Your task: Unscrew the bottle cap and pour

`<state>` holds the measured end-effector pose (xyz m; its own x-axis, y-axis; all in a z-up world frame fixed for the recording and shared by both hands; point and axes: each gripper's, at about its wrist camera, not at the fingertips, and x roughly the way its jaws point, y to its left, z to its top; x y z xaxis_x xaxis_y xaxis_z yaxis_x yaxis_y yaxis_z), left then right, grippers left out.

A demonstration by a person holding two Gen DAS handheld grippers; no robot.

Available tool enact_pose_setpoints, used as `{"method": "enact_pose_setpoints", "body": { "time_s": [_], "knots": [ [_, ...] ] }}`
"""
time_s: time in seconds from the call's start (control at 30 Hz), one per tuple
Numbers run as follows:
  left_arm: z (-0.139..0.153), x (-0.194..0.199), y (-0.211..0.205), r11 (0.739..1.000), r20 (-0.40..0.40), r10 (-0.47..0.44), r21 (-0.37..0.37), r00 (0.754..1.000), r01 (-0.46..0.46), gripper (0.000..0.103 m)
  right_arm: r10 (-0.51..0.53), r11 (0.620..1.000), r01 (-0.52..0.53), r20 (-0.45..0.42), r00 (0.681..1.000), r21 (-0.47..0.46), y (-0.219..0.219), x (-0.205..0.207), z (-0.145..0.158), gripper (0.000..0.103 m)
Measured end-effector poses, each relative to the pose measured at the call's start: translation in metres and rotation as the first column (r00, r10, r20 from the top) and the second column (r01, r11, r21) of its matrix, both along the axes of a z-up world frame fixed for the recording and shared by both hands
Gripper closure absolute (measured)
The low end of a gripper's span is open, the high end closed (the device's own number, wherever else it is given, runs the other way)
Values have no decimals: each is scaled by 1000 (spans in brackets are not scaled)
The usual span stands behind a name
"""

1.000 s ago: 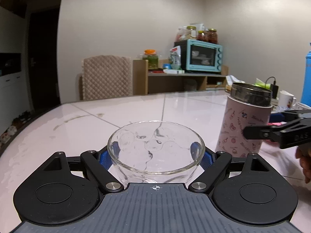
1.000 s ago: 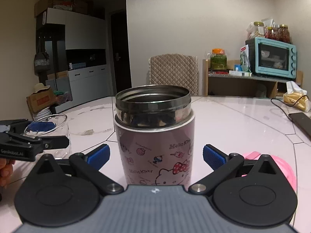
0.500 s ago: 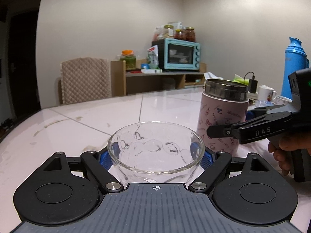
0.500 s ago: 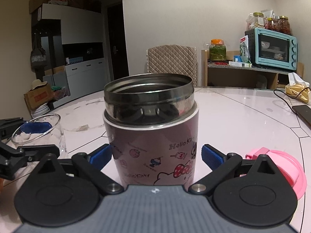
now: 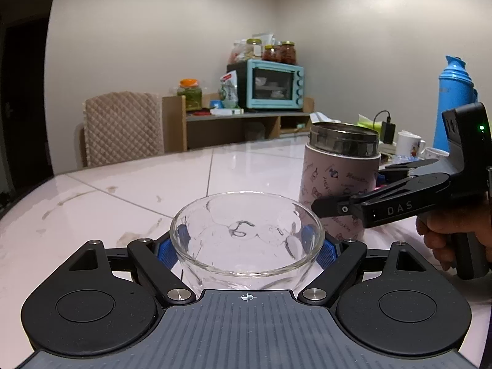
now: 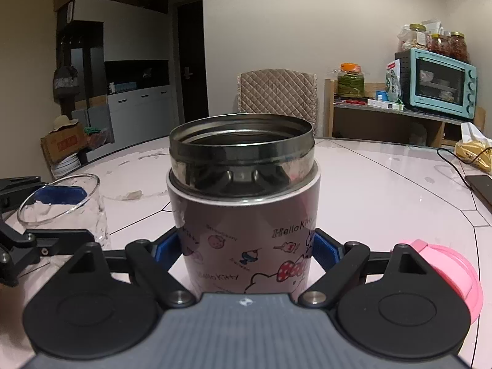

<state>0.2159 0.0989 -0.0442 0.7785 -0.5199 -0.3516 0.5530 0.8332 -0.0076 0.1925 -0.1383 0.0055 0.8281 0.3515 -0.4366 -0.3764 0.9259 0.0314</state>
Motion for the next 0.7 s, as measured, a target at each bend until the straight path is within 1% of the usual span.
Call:
{"method": "enact_pose_setpoints", "body": {
  "time_s": [0.17, 0.37, 0.53, 0.7],
  "knots": [
    [0, 0, -3, 1000, 2, -12, 3, 1000, 12, 15, 34, 997, -31, 43, 998, -70, 9, -4, 1, 15],
    [1, 0, -4, 1000, 5, -11, 7, 1000, 11, 15, 71, 991, -61, 85, 994, -121, 20, -10, 4, 15],
    [1, -3, -9, 1000, 6, -11, 7, 1000, 11, 15, 104, 980, -82, 121, 987, -179, 30, -15, 7, 15],
    [1, -5, -8, 1000, 3, -15, 4, 1000, 15, 15, 142, 961, -96, 166, 976, -260, 38, -22, 9, 15]
  ]
}}
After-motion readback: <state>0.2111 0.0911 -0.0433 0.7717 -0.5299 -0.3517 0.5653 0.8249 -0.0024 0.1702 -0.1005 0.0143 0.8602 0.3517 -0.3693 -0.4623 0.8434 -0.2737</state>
